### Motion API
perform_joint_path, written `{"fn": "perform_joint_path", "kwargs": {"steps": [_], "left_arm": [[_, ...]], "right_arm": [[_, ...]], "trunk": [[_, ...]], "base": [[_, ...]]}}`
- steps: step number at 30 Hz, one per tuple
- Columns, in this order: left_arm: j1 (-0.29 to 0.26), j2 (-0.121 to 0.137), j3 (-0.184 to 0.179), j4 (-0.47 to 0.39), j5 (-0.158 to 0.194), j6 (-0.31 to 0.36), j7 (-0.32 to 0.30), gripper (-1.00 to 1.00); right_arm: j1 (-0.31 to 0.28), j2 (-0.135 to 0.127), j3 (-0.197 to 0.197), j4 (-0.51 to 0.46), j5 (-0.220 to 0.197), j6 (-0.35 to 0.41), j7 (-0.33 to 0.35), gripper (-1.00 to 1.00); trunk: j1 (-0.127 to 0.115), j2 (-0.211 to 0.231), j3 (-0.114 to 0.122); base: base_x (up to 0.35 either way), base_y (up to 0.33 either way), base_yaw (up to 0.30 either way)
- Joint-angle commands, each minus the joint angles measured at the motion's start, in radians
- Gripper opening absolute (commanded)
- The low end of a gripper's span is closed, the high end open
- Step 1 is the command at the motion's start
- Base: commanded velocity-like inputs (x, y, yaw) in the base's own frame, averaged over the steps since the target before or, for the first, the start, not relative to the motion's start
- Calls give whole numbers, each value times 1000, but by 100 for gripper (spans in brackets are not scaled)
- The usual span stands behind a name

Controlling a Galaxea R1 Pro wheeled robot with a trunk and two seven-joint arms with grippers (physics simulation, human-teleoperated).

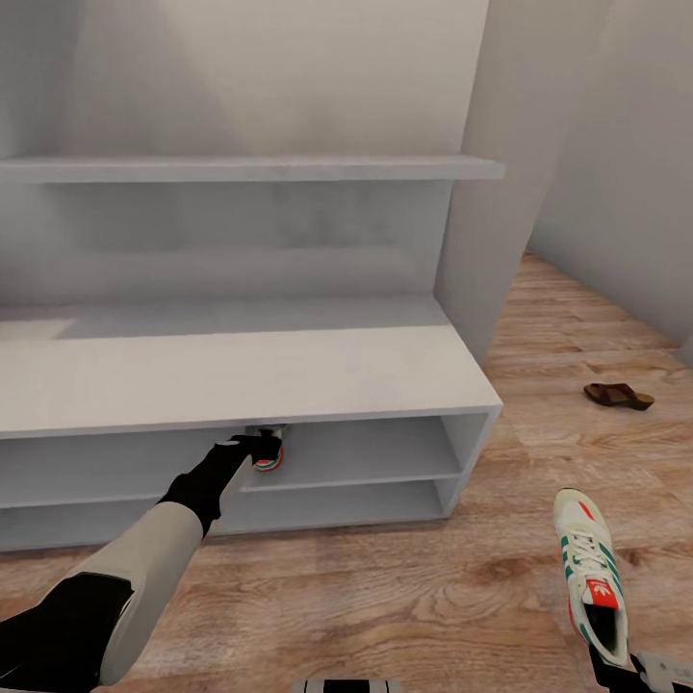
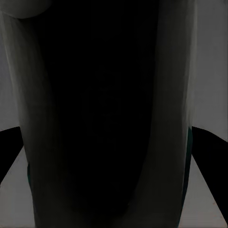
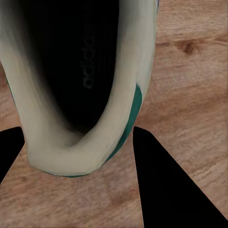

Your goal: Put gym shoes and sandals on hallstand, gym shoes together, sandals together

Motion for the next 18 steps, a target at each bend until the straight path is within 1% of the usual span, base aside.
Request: {"fn": "perform_joint_path", "kwargs": {"steps": [1,15,16,18], "left_arm": [[0,1,-6,-2,9,5,5,-100],[0,2,-5,-3,9,4,5,-100],[0,3,-5,-3,9,4,5,100],[0,3,-4,-3,9,5,5,100]], "right_arm": [[-1,1,-6,0,8,-6,8,-100],[-2,1,-6,0,8,-6,8,-100],[-1,1,-6,0,8,-6,8,-100],[-1,1,-6,0,8,-6,8,-100]], "trunk": [[0,0,-1],[0,0,-1],[0,0,-1],[0,0,-1]], "base": [[40,0,0],[7,0,0],[0,0,0],[0,0,0]]}}
